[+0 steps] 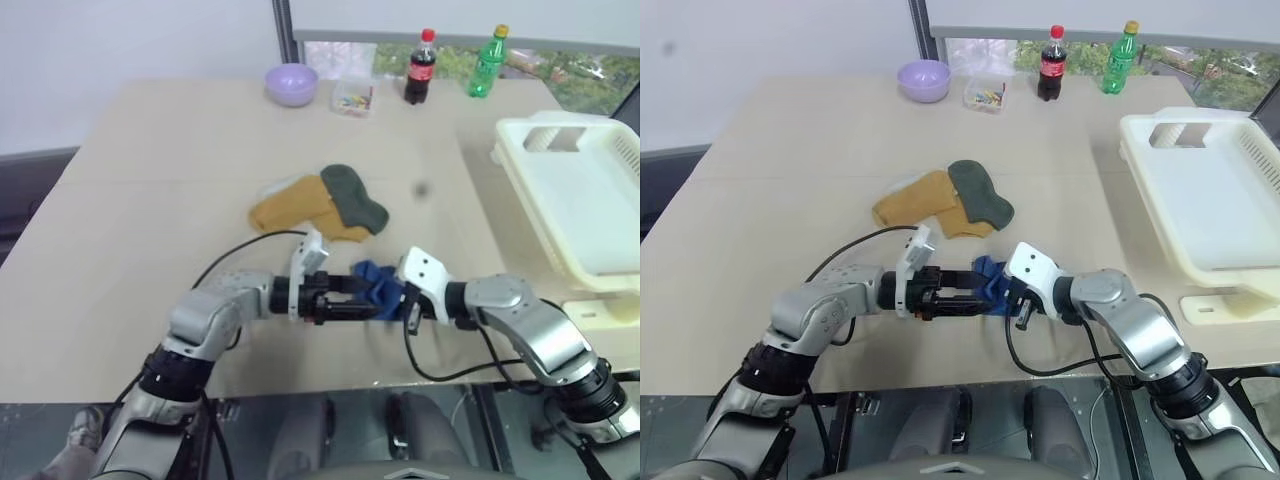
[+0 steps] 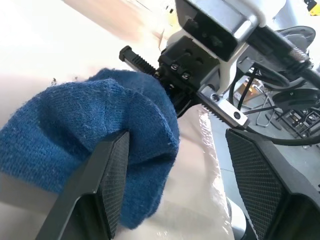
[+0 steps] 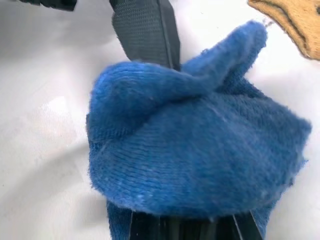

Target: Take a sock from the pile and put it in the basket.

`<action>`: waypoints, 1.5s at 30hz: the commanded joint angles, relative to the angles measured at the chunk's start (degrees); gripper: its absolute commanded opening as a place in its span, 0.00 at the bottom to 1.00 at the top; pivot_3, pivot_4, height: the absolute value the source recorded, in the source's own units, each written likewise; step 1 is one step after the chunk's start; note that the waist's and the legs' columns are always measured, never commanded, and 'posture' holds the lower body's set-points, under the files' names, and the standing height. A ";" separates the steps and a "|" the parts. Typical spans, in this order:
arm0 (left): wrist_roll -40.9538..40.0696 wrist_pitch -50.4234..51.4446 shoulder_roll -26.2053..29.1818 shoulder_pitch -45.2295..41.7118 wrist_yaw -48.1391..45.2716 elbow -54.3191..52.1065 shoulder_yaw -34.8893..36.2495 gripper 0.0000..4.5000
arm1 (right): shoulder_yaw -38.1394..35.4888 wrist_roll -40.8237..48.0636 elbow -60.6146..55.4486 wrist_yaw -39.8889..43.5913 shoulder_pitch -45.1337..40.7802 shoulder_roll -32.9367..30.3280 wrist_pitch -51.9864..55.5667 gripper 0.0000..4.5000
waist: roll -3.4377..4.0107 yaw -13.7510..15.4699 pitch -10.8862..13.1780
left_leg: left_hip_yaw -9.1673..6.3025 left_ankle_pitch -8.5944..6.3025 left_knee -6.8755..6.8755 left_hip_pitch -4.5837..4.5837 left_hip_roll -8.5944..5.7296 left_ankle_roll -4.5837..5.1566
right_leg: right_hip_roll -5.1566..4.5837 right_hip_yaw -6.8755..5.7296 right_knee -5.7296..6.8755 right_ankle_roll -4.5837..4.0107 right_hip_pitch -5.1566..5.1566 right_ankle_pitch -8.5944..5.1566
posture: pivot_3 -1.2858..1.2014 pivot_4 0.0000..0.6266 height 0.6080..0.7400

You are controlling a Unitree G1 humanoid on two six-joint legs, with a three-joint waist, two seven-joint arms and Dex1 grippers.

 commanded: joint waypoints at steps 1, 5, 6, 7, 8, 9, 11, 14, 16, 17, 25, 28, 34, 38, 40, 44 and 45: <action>2.13 -2.45 -1.57 -1.24 -0.97 2.07 -1.73 0.72 | -2.51 0.22 -5.73 0.16 1.46 -3.44 0.12 0.01 | 0.01 0.00 0.00 | 0.01 0.00 0.00 0.00 0.00 0.00 | 0.00 0.00 0.00 0.00 0.00 0.00 | 0.52 0.24 1.00; 4.45 -4.82 -4.17 -2.21 -1.78 5.46 -3.76 0.72 | -4.71 0.96 -10.55 1.31 4.41 -8.17 -0.22 0.01 | 0.02 0.39 0.01 | -0.03 -0.01 0.01 -0.03 -0.04 0.02 | -0.02 -0.02 -0.03 0.03 0.01 -0.02 | 0.52 0.24 1.00; 4.99 -5.36 -4.69 -2.47 -1.95 6.11 -4.04 0.72 | -5.40 1.54 -11.50 1.47 4.90 -8.88 -0.04 0.01 | 0.01 0.40 0.00 | -0.01 -0.01 0.01 -0.03 -0.04 0.03 | -0.03 -0.01 -0.03 0.04 0.00 -0.02 | 0.52 0.24 1.00; 5.43 -5.84 -5.20 -2.84 -2.21 6.90 -4.21 0.72 | -6.13 2.13 -12.30 1.62 5.24 -9.48 0.22 0.01 | 0.01 0.41 0.00 | -0.01 -0.02 0.02 -0.03 -0.04 0.03 | -0.02 -0.01 -0.03 0.05 0.01 -0.02 | 0.52 0.24 1.00; 5.84 -6.81 -6.10 -3.40 -2.28 7.81 -4.22 0.72 | -7.28 2.88 -13.24 1.45 5.77 -9.84 0.85 0.01 | 0.01 0.36 0.00 | -0.01 -0.02 0.02 -0.03 -0.04 0.03 | -0.01 -0.01 -0.03 0.05 0.01 -0.02 | 0.52 0.24 1.00; 5.76 -7.35 -6.95 -3.86 -2.44 8.38 -3.95 0.72 | -8.11 3.18 -13.79 0.87 6.19 -9.96 1.32 0.01 | 0.01 0.37 0.00 | 0.00 -0.02 0.02 -0.02 -0.03 0.03 | -0.01 0.00 -0.02 0.08 0.01 -0.04 | 0.52 0.24 1.00; 5.39 -8.00 -8.19 -4.67 -2.84 9.23 -3.30 0.72 | -8.97 3.20 -14.09 -0.18 6.70 -10.04 1.64 0.01 | 0.01 0.44 0.00 | -0.02 -0.02 0.02 -0.02 -0.02 0.03 | 0.00 -0.01 -0.01 0.11 0.01 -0.06 | 0.52 0.24 1.00; 5.44 -8.30 -9.14 -5.55 -3.28 10.05 -2.89 0.72 | -9.78 3.38 -14.78 -0.60 7.82 -10.59 1.59 0.01 | 0.01 0.43 0.01 | -0.01 -0.02 0.02 -0.03 -0.03 0.03 | -0.01 0.00 -0.02 0.17 0.01 -0.09 | 0.52 0.24 1.00; 6.29 -8.98 -9.83 -6.23 -3.32 11.24 -3.39 0.72 | -11.55 5.07 -15.81 -0.85 8.60 -10.33 2.80 0.01 | 0.01 0.45 0.01 | 0.00 -0.02 0.02 -0.04 -0.03 0.04 | -0.01 0.00 -0.03 0.16 0.01 -0.09 | 0.52 0.24 1.00; 6.72 -9.40 -10.33 -6.60 -3.28 11.93 -3.69 0.72 | -12.86 6.29 -16.74 -0.80 9.27 -10.47 3.62 0.01 | 0.01 0.49 0.01 | -0.01 -0.03 0.02 -0.04 -0.03 0.05 | -0.01 0.00 -0.03 0.16 0.01 -0.09 | 0.52 0.24 1.00; 13.78 -12.36 -13.86 -7.26 -1.77 20.11 -8.51 0.72 | -24.53 17.93 -21.28 -1.51 12.45 -9.16 9.33 0.20 | 0.00 1.31 -0.02 | 0.01 -0.04 0.04 -0.03 -0.05 0.08 | -0.01 0.01 -0.04 0.18 0.04 -0.09 | 0.52 0.24 1.00; 15.77 -14.79 -14.24 -6.23 -1.92 21.27 -9.40 0.72 | -24.61 19.54 -20.46 -3.91 10.04 -7.65 10.50 0.50 | 0.03 1.30 -0.06 | -0.02 -0.04 0.05 0.08 -0.04 0.08 | -0.01 -0.01 -0.04 0.18 0.19 -0.10 | 0.52 0.24 1.00; 14.18 -20.31 -12.30 -2.86 -2.21 13.43 -4.70 0.72 | -18.05 15.68 -12.96 -11.94 3.35 -1.06 10.60 0.80 | 0.03 1.20 -0.08 | 0.00 -0.05 0.04 0.27 0.01 0.08 | -0.02 0.01 -0.06 0.10 0.34 -0.19 | 0.52 0.24 1.00; 11.99 -21.41 -8.88 0.89 -1.89 4.22 -0.55 0.72 | -14.36 13.02 -4.73 -16.75 -0.04 5.05 10.72 0.80 | 0.05 0.47 -0.06 | 0.02 -0.05 0.00 0.16 0.04 0.08 | 0.00 0.05 -0.03 0.00 0.19 -0.02 | 0.52 0.24 1.00; 11.79 -21.69 -7.07 2.44 -1.38 0.61 0.91 0.72 | -12.62 11.93 -2.11 -17.12 -0.29 5.81 10.58 0.80 | 0.09 0.62 -0.03 | 0.00 -0.05 0.01 0.02 0.04 0.08 | -0.01 0.03 0.00 0.00 0.04 -0.01 | 0.52 0.24 1.00; 11.54 -21.41 -1.71 6.36 -1.04 -5.29 4.23 0.72 | -7.89 9.01 1.18 -15.10 -0.05 2.98 9.75 0.80 | 0.11 0.86 -0.02 | 0.00 -0.08 0.01 -0.06 -0.01 0.13 | -0.04 0.03 -0.08 0.01 0.01 0.00 | 0.52 0.24 1.00; 11.35 -21.33 -0.68 7.14 -1.00 -6.16 4.85 0.72 | -6.97 8.12 1.81 -14.86 -0.12 2.30 9.30 0.80 | 0.11 0.83 -0.02 | 0.02 -0.09 0.01 -0.06 -0.03 0.15 | -0.07 0.03 -0.10 0.02 0.02 -0.01 | 0.52 0.24 1.00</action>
